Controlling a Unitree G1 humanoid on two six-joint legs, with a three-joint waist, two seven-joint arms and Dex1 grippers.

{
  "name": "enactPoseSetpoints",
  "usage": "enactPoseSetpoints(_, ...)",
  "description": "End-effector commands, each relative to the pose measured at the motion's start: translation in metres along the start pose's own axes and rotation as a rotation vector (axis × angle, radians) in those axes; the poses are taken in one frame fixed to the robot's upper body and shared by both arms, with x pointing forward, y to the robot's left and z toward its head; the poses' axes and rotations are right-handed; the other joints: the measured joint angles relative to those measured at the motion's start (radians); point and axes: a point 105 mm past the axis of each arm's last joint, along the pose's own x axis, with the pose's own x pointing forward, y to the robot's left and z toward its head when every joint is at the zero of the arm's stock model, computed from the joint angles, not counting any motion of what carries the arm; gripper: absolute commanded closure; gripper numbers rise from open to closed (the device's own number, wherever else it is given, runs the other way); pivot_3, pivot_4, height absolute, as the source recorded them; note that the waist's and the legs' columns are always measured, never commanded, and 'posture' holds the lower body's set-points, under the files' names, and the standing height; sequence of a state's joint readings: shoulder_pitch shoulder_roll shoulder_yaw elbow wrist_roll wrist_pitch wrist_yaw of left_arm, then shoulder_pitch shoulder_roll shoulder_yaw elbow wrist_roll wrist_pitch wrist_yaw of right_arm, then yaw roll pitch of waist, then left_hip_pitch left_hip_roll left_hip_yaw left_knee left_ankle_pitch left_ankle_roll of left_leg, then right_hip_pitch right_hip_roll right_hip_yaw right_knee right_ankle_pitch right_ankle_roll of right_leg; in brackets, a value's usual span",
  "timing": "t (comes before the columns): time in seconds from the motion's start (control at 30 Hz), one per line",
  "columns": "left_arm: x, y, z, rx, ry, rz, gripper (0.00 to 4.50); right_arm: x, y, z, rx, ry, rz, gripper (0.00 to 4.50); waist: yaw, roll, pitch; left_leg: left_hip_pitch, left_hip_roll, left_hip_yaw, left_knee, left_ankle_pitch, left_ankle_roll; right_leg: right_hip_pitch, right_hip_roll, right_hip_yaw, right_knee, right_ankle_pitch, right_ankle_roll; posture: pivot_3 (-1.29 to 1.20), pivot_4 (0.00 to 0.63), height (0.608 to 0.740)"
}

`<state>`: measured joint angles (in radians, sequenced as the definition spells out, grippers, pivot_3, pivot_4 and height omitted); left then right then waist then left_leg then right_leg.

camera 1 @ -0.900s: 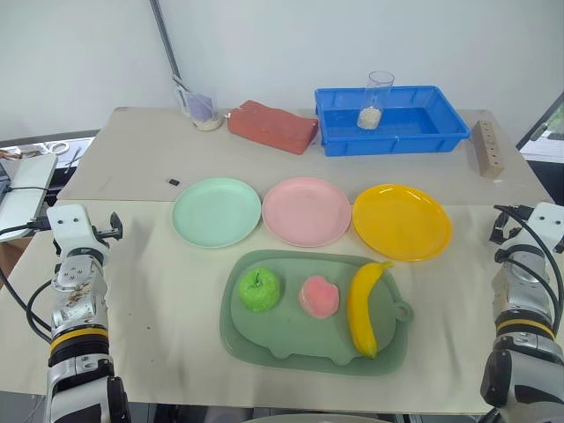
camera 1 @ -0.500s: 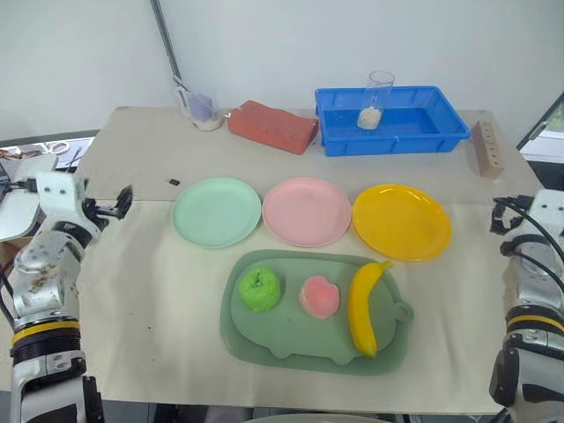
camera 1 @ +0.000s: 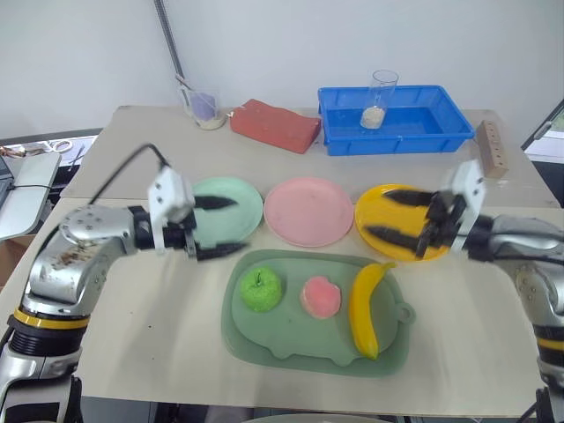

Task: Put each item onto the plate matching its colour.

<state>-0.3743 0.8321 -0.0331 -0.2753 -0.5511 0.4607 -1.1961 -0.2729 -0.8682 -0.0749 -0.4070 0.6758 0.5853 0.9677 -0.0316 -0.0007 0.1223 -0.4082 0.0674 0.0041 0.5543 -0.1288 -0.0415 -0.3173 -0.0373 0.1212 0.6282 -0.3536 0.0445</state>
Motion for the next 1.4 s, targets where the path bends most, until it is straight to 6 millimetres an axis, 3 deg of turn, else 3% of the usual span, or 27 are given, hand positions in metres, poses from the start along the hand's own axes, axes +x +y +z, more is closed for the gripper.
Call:
enactPoseSetpoints(0.03, 0.001, -0.014, -0.003, 0.046, 0.045, -0.12, 0.0, 0.007, 0.032, 0.008, -0.021, 0.02, 0.147, 0.02, 0.0, -0.002, 0.001, 0.001, 0.0, 0.0, 0.0, 0.0, 0.0, 0.0, 0.0, 0.0, 0.0, 0.0, 0.0, 0.0, 0.15, 0.74)
enactPoseSetpoints(0.23, 0.01, -0.023, -0.025, 0.067, 0.12, -0.225, 0.0, 0.015, 0.052, 0.013, 0.002, 0.015, 0.221, 0.02, 0.005, -0.004, 0.002, 0.001, 0.0, 0.0, 0.001, -0.001, 0.001, -0.002, -0.001, 0.0, -0.002, -0.002, -0.001, 0.0, 0.15, 0.74)
enactPoseSetpoints(0.43, 0.028, -0.021, -0.044, 0.063, 0.142, -0.215, 0.0, 0.015, 0.063, 0.021, 0.013, 0.021, 0.257, 0.02, 0.015, -0.006, 0.003, 0.001, 0.0, 0.0, 0.001, -0.002, 0.003, -0.002, -0.001, 0.0, -0.002, -0.001, -0.002, 0.0, 0.15, 0.74)
enactPoseSetpoints(0.77, 0.04, -0.015, -0.05, 0.094, 0.154, -0.197, 0.0, 0.016, 0.064, 0.021, 0.017, 0.019, 0.262, 0.02, 0.016, -0.007, 0.002, 0.001, 0.0, 0.0, 0.002, -0.002, 0.004, -0.002, -0.001, 0.0, -0.002, -0.001, -0.002, 0.0, 0.15, 0.74)
enactPoseSetpoints(0.87, 0.041, -0.015, -0.049, 0.096, 0.148, -0.191, 0.77, 0.016, 0.062, 0.019, 0.016, 0.018, 0.257, 0.0, 0.016, -0.007, 0.002, 0.001, 0.0, 0.0, 0.002, -0.002, 0.004, -0.002, -0.001, 0.0, -0.002, -0.001, -0.002, 0.0, 0.15, 0.74)
enactPoseSetpoints(0.93, 0.041, -0.014, -0.049, 0.1, 0.143, -0.183, 1.59, 0.016, 0.062, 0.019, 0.015, 0.017, 0.255, 0.0, 0.016, -0.006, 0.002, 0.001, 0.0, 0.0, 0.002, -0.002, 0.004, -0.002, -0.001, 0.0, -0.002, -0.001, -0.002, 0.0, 0.15, 0.74)
enactPoseSetpoints(1.03, 0.042, -0.012, -0.047, 0.112, 0.134, -0.16, 2.12, 0.017, 0.06, 0.021, 0.015, 0.012, 0.259, 0.0, 0.016, -0.007, 0.002, 0.001, 0.0, 0.0, 0.002, -0.002, 0.004, -0.002, -0.001, 0.0, -0.002, -0.001, -0.002, 0.0, 0.15, 0.74)
enactPoseSetpoints(1.27, 0.033, 0.004, -0.031, 0.143, 0.083, -0.058, 2.21, 0.027, 0.048, 0.035, -0.007, -0.043, 0.218, 0.0, 0.016, -0.006, 0.002, 0.001, 0.0, 0.0, 0.002, -0.002, 0.004, -0.002, 0.0, 0.0, -0.002, -0.001, -0.002, 0.0, 0.15, 0.74)
enactPoseSetpoints(1.33, 0.024, 0.017, -0.021, 0.121, 0.058, 0.02, 2.21, 0.033, 0.04, 0.042, -0.01, -0.071, 0.179, 0.0, 0.013, -0.006, 0.002, 0.001, 0.0, -0.001, 0.002, -0.002, 0.004, -0.002, 0.0, 0.0, -0.001, -0.001, -0.002, 0.0, 0.15, 0.74)
enactPoseSetpoints(1.4, 0.009, 0.043, -0.014, 0.075, 0.035, 0.176, 2.21, 0.043, 0.033, 0.052, -0.005, -0.11, 0.136, 0.0, 0.011, -0.006, 0.002, 0.0, 0.0, -0.001, 0.002, -0.002, 0.004, -0.002, 0.0, 0.0, 0.0, -0.001, -0.001, 0.0, 0.15, 0.74)
